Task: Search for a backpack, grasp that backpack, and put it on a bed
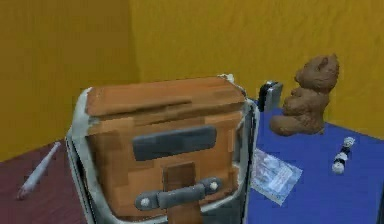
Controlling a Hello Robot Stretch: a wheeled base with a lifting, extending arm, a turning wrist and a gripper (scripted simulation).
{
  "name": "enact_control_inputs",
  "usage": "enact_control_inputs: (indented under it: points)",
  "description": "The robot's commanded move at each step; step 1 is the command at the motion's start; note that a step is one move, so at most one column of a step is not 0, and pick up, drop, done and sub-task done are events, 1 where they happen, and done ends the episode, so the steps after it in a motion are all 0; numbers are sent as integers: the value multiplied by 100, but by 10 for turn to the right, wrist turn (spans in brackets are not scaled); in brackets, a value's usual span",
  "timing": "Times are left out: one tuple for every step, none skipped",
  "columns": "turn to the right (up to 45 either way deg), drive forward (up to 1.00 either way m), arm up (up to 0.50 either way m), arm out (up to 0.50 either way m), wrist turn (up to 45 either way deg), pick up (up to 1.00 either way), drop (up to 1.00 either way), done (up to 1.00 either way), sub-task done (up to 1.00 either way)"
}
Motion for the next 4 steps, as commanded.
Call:
enact_control_inputs:
  points:
    - [0, 10, 0, 0, 0, 0, 0, 0, 0]
    - [-450, 0, 0, 0, 0, 0, 0, 0, 0]
    - [-450, 0, 0, 0, 0, 0, 0, 0, 0]
    - [450, 0, 0, 0, 0, 0, 0, 0, 0]
